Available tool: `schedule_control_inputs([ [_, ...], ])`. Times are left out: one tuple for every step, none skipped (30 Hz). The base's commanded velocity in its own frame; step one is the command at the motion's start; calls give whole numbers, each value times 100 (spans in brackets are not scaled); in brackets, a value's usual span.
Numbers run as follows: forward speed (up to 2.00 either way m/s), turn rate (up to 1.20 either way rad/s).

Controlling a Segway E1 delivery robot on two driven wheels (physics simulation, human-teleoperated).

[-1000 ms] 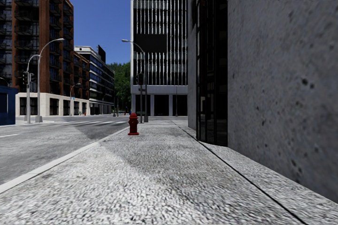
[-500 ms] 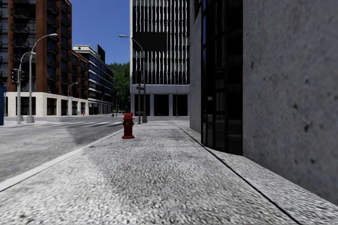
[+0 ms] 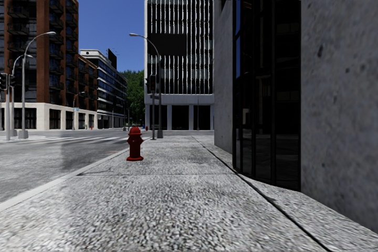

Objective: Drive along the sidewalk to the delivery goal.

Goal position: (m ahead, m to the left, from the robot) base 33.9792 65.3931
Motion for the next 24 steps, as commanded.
schedule_control_inputs([
  [169, 0],
  [169, 0],
  [169, 0],
  [169, 0],
  [169, 0],
  [169, 0],
  [169, 0],
  [169, 0],
  [169, 0],
  [169, 0],
  [169, 0],
  [169, 0],
  [169, 0],
  [169, 0],
  [169, 0],
  [169, 0],
  [169, 0],
  [169, 0],
  [169, 0],
  [169, 0],
  [169, 0],
  [169, 0],
  [169, 0],
  [169, 0],
])
